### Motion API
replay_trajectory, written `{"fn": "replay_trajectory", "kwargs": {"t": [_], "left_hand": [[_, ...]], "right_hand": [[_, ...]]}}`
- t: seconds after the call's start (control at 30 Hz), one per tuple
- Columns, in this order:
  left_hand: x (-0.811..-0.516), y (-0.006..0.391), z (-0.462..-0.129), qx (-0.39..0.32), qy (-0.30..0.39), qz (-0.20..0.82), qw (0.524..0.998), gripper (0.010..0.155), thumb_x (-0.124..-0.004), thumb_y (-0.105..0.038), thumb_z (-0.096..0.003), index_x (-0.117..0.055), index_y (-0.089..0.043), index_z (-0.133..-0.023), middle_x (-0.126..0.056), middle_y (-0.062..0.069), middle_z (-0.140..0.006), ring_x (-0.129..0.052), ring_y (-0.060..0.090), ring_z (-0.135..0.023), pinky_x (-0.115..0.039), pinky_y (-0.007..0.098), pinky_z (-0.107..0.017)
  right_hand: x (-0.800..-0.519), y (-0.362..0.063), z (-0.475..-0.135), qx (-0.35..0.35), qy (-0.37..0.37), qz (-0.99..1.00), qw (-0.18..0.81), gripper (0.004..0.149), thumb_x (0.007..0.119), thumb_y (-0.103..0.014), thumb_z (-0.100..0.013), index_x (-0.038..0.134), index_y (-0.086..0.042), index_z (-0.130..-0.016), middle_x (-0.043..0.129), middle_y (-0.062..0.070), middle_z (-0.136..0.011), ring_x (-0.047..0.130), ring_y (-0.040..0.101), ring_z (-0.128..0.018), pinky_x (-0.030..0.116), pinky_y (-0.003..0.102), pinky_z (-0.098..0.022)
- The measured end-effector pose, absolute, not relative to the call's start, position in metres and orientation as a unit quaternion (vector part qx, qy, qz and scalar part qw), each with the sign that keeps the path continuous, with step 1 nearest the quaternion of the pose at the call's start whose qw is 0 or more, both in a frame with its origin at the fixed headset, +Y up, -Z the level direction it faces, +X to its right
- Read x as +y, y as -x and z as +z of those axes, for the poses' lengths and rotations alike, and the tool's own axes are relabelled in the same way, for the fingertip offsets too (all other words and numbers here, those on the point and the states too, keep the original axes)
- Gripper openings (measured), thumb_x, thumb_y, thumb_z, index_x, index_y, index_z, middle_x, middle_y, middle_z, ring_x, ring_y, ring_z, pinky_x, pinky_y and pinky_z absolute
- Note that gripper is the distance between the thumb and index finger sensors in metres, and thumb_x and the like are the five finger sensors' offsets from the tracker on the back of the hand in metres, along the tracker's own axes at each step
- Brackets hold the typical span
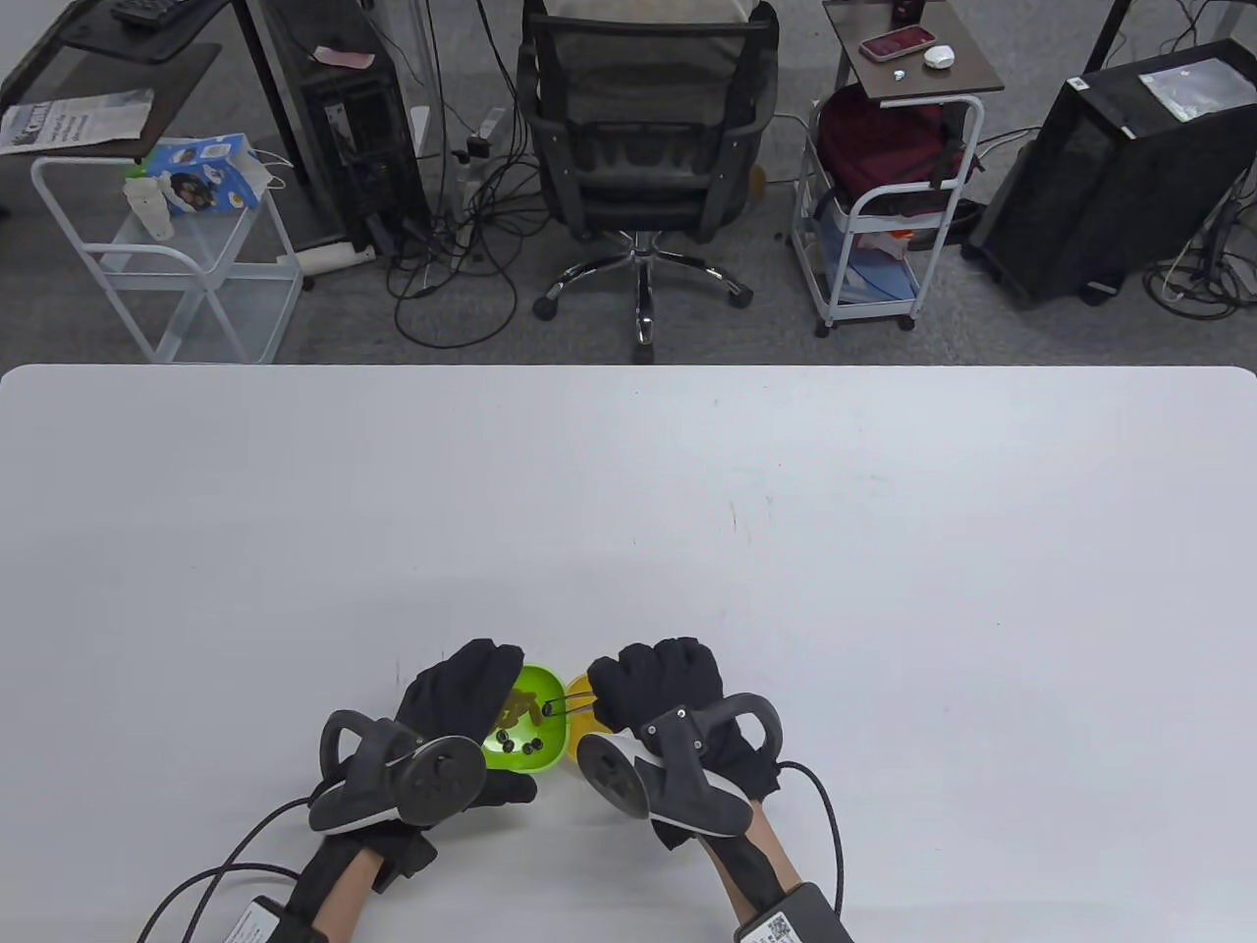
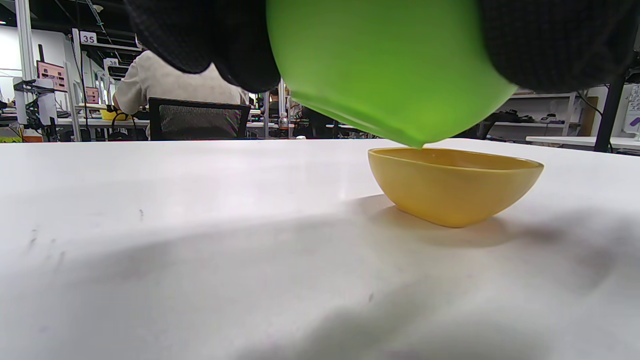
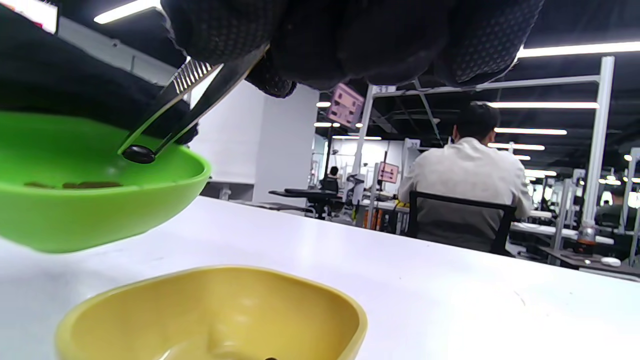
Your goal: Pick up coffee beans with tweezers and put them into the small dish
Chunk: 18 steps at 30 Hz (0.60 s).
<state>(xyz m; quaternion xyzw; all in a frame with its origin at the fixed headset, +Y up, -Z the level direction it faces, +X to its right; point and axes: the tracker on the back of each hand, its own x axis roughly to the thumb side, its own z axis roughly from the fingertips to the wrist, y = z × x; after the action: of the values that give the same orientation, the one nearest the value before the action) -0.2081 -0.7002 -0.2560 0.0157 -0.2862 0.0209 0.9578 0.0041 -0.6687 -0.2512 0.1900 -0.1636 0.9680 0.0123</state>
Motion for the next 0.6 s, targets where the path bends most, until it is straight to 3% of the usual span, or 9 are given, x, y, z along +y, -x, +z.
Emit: {"fn": "replay_trajectory", "kwargs": {"t": [0.6], "left_hand": [[-0.700, 0.209, -0.256, -0.286, -0.016, 0.022, 0.958, 0.112, -0.080, -0.068, -0.0333, -0.048, -0.002, -0.118, -0.059, 0.031, -0.120, -0.084, 0.045, -0.099, -0.072, 0.064, -0.074]], "right_hand": [[-0.671, -0.036, -0.260, -0.144, -0.148, 0.976, 0.063, 0.044, 0.066, -0.037, -0.047, 0.073, -0.024, -0.088, 0.084, -0.001, -0.071, 0.088, 0.023, -0.056, 0.069, 0.058, -0.070]]}}
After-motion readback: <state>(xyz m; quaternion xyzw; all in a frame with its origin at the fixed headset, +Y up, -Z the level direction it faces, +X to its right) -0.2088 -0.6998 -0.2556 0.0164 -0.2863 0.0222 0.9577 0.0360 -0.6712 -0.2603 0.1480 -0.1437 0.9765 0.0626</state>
